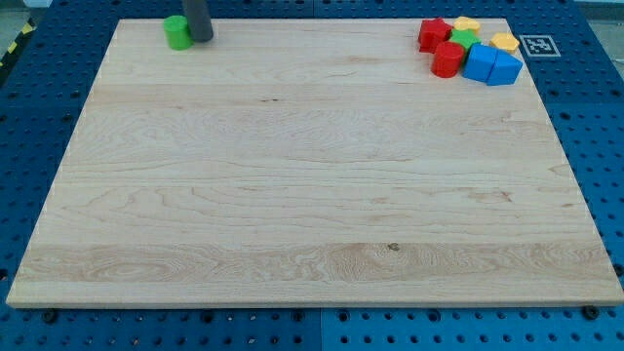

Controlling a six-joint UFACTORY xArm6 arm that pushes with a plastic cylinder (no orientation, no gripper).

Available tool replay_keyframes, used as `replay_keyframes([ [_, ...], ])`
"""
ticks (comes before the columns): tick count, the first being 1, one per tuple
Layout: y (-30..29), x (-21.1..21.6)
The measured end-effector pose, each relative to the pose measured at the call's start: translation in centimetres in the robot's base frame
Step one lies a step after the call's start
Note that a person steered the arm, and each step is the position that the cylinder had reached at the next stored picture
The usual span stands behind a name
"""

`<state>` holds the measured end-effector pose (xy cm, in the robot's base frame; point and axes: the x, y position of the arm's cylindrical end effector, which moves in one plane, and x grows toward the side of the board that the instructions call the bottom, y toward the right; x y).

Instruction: Point your arm to the red star

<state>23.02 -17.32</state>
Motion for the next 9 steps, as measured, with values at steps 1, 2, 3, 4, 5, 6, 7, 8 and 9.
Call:
replay_keyframes([
  [1, -1.1, 0.0],
  [2, 0.4, 0.0],
  [3, 5.7, -2.1],
  [4, 9.2, -3.9],
  [5, 10.7, -3.8],
  [6, 14.6, -3.7],
  [7, 18.8, -3.7],
  [8, 24.8, -3.7],
  [9, 32.1, -3.8],
])
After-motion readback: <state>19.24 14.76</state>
